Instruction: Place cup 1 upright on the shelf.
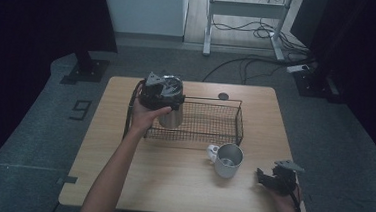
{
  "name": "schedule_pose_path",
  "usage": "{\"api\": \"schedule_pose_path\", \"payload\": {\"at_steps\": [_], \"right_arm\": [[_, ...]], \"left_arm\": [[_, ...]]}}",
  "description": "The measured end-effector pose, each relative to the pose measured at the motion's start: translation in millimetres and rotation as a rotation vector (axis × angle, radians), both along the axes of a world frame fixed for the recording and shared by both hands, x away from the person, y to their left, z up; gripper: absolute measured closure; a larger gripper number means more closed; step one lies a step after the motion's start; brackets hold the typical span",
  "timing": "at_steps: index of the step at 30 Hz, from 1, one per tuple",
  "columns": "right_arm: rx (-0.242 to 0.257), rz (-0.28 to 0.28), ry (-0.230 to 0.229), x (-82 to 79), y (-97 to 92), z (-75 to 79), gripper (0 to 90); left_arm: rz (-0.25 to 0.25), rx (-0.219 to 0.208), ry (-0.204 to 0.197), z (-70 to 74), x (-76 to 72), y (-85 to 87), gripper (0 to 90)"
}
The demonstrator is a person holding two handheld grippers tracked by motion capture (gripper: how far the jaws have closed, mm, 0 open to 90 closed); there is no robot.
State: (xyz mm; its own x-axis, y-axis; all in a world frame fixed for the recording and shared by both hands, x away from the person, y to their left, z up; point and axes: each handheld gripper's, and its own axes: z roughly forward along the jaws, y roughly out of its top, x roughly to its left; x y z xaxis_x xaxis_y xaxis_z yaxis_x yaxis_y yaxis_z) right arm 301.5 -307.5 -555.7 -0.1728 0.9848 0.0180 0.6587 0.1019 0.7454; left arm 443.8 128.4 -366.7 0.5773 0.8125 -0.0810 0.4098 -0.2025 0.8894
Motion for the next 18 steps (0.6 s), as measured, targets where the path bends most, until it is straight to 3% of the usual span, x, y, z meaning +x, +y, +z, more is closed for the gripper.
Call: {"api": "schedule_pose_path", "payload": {"at_steps": [18], "right_arm": [[0.000, 0.000, 0.000, 0.0, -0.1, 0.0, 17.1]], "left_arm": [[0.022, 0.009, 0.012, -7.8, 15.8, 0.8, 3.3]]}}
